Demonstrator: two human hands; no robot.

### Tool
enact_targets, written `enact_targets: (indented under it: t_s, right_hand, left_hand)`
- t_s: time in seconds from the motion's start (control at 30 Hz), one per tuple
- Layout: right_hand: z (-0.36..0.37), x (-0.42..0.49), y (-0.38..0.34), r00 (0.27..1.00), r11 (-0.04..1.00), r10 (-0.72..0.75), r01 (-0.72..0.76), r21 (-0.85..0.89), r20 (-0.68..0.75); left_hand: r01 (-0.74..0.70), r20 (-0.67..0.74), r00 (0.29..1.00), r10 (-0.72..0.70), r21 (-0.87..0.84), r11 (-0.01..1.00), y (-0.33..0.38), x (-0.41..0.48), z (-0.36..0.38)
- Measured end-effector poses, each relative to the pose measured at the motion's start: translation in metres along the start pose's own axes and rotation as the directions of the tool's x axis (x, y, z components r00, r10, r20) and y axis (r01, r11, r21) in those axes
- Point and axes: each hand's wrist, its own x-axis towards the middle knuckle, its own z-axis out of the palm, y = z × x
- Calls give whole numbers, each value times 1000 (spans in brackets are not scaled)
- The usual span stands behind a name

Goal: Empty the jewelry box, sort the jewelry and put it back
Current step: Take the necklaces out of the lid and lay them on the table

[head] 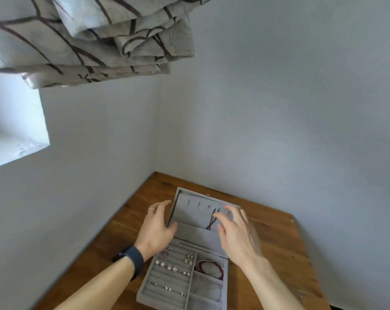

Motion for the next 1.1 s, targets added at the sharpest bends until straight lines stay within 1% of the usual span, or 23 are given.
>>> enact_targets:
  t_s: [0.07,0.2,0.27,0.33,0.5,0.63,0.7,0.77,0.87,0.97,1.03,1.1]
  right_hand:
    - [6,17,5,999,997,-38,39,-62,24]
    - [15,44,11,992,984,-100,110,-139,78]
    - [19,50,12,984,976,-119,141,-165,132]
    - [23,53,11,975,969,-124,159,-191,187]
    - [20,54,5,975,949,-123,170,-267,183]
    - [1,59,10,979,952,-174,194,-237,104]
    - [-16,60,11,987,973,-157,161,-164,39]
    - [-34,58,12,989,990,-130,126,-58,-69]
    - [-58,53,8,970,989,-114,131,64,-212]
    - [-84,49,3,955,983,-138,164,80,-262]
    - [-101,45,-2,953,982,-151,174,68,-262]
    - [-118,39,-7,949,981,-170,188,44,-267]
  left_hand:
    - [73,41,997,-69,-93,993,-5,15,2]
    - [148,131,983,-127,-165,975,-15,36,6]
    - [153,177,976,-124,-165,974,-19,39,8]
    - [138,192,976,-106,-166,976,-21,39,11]
    - [105,156,985,-76,-190,976,-20,35,12]
    - [97,154,986,-69,-184,978,-18,33,11]
    - [99,158,985,-72,-171,980,-16,33,10]
    - [105,163,983,-81,-146,984,-14,33,10]
    - [116,143,984,-105,-72,991,-6,31,7]
    - [104,88,991,-104,0,995,9,25,-4]
    - [58,56,997,-59,28,998,26,19,-14]
    - [-16,50,999,14,29,999,48,12,-26]
